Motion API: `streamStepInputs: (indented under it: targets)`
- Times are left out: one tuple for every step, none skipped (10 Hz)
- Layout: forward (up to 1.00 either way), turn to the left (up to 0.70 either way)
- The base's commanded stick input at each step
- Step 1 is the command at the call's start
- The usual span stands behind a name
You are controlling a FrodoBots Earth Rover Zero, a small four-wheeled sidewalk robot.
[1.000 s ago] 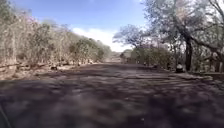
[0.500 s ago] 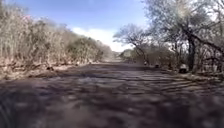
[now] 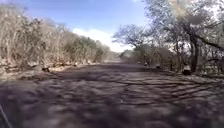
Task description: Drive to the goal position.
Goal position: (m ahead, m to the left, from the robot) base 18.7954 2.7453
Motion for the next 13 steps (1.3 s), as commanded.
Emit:
streamStepInputs:
  targets:
    - [0.7,0.0]
    - [0.7,0.0]
    - [0.7,0.0]
    - [0.7,0.0]
    - [0.7,0.0]
    - [0.7,0.0]
    - [0.7,0.0]
    - [0.7,0.0]
    - [0.7,0.0]
    - [0.7,0.0]
    - [0.7,0.0]
    - [0.7,0.0]
    - [0.7,0.0]
